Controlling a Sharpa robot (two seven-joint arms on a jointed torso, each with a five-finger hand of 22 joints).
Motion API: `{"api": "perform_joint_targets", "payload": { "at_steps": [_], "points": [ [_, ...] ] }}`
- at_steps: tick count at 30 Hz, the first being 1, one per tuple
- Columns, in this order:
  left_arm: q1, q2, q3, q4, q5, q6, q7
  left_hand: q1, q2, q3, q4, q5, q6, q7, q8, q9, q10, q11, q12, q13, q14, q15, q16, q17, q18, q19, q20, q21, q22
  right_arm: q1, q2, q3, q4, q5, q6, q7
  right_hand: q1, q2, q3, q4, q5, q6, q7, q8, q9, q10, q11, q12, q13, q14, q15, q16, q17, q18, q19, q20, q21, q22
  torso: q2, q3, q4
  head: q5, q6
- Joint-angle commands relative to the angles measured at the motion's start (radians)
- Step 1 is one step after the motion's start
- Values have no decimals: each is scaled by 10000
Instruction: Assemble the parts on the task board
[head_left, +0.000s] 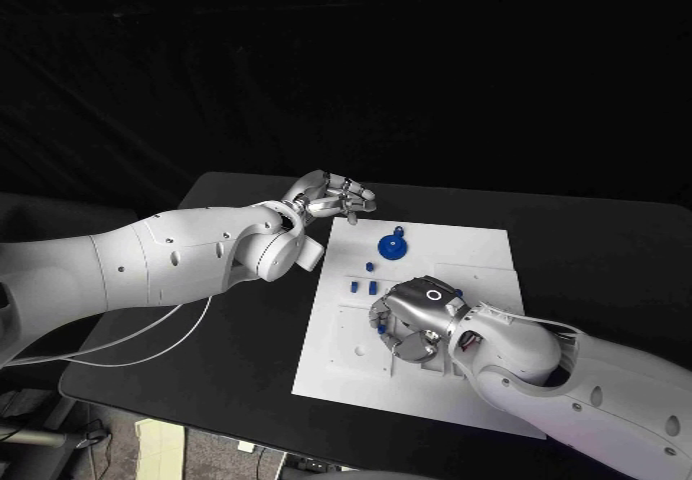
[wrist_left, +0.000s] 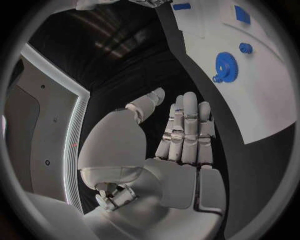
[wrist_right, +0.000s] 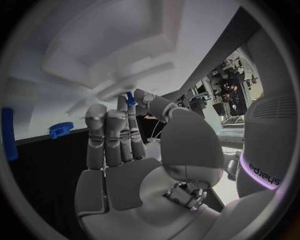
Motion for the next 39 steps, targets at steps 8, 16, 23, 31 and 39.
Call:
{"api": "perform_joint_targets", "payload": {
  "at_steps": [8, 16, 23, 31, 39],
  "points": [
    [11, -3, 8, 8, 56, 52, 80, -7, 112, 6, -73, 46, -72, -31, 60, 6, -94, -5, -16, 12, 1, 41, -42, 12, -115, -43, -336, -58, 19, -42, -246, -34, 121, 606, -879, 234, -268, -255, -1005, -10, -342, -746, 370, -256, -220, -1047, 370, -641, -459, -139, 431, -7, -59, 857, -215, 10, -220, 92, -2, 6, 5, -39, 32],
    [10, 4, 8, 0, 56, 60, 80, -7, 114, 7, -74, 46, -75, -30, 61, 5, -99, -4, -17, 12, 2, 42, -47, 15, -115, -42, -337, -61, 21, 11, -746, 174, 645, 1274, -1163, 234, 21, -189, -916, 144, -108, -694, 401, -193, -274, -816, 297, -517, -558, -70, 360, 30, -116, 857, -124, 6, -266, 63, -5, 5, -5, -111, 133],
    [8, 34, 7, -80, 70, 84, 84, -7, 116, 8, -75, 45, -75, -30, 62, 5, -101, -3, -17, 12, 3, 43, -50, 18, -116, -41, -337, -63, 22, 319, -1486, 577, 1082, 1801, -512, 62, 283, -161, -615, 286, -74, -626, 381, -137, -331, -483, 177, -313, -573, -32, 246, 20, -173, 857, -84, 27, -295, 64, -28, 4, -19, -258, 297],
    [3, 109, 5, -273, 110, 106, 107, -7, 117, 8, -77, 45, -76, -29, 64, 5, -103, -3, -17, 12, 3, 44, -54, 21, -116, -40, -336, -66, 24, 877, -2503, 934, 1397, 2752, 1315, 236, 115, -147, -987, 252, 346, -626, 377, -93, -394, -472, 155, -205, -657, -4, 222, 61, -194, 857, -61, 51, -249, 130, -45, 15, -44, -485, 526],
    [-13, 142, 2, -346, 147, 126, 120, -8, 122, 9, -76, 46, -76, -28, 65, 5, -104, -2, -17, 13, 4, 44, -57, 23, -117, -39, -336, -68, 25, 1006, -2885, 933, 1164, 2215, 1982, -90, -33, -95, -1550, 70, 365, -720, 354, -87, -459, -656, 214, -210, -781, -128, 280, 52, -213, 857, -187, 81, -302, 154, -87, 66, -100, -546, 616]
  ]
}}
